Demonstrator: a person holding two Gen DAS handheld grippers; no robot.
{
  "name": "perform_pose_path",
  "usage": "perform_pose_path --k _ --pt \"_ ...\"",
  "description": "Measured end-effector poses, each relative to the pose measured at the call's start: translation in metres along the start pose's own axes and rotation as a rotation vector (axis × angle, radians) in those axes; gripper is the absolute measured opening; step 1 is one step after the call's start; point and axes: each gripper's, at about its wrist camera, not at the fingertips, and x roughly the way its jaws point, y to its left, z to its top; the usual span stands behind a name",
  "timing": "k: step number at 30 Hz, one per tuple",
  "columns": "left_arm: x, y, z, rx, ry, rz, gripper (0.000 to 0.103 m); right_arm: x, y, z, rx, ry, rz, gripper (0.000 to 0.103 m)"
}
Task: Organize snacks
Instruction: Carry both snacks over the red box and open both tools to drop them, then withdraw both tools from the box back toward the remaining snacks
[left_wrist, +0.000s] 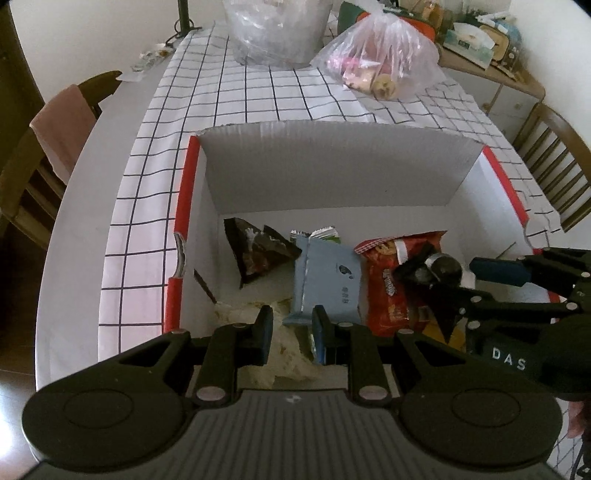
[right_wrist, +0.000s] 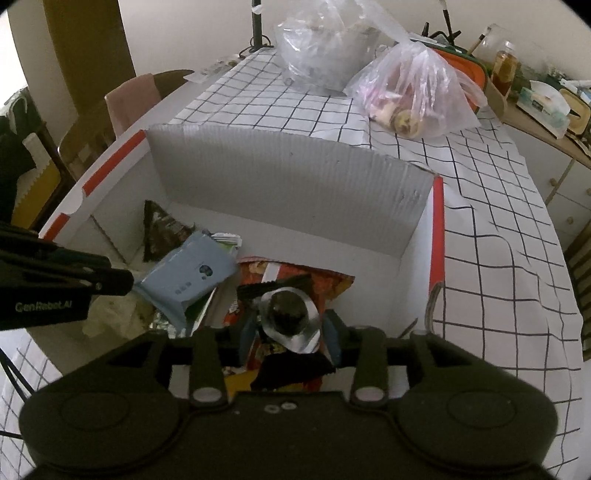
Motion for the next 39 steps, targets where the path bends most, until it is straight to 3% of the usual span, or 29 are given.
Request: perform_pose_path --k 12,14,16,18,26,32,36,39 --pt "-0.039 0.001 -0.012 -0.022 -0.074 -0.036 0.029 -0.042 0.001 -0.003 0.013 -0.077 0.025 0.058" --pt "-0.047 0.0 -0.014 -0.022 -0.088 -0.042 0.032 -0.05 0.002 -0.005 0.017 -0.092 0.029 0.062" --pt "-0.056 0.0 -0.017 -0.022 -0.107 -0.048 0.05 -0.06 0.003 -0.006 0.02 -0.112 0.034 0.066" --pt "-0.065 0.0 -0.021 -0.028 -0.131 -0.053 0.056 -0.069 0.005 -0.007 0.022 -0.128 0.04 0.069" --pt "-0.099 -0.003 -0.038 -0.022 -0.192 -0.072 0.064 -0.103 0.015 -0.019 0.022 -0.188 0.051 0.083" --pt "-0.122 -0.003 -0.053 -0.02 -0.234 -0.098 0.07 -0.127 0.023 -0.032 0.024 -0.219 0.067 0.086" --pt "-0.135 -0.001 -0.067 -0.023 -0.258 -0.12 0.075 -0.141 0.026 -0.043 0.034 -0.241 0.073 0.098" --pt "-0.141 -0.001 -0.078 -0.023 -0.269 -0.127 0.078 -0.15 0.028 -0.051 0.041 -0.248 0.084 0.099"
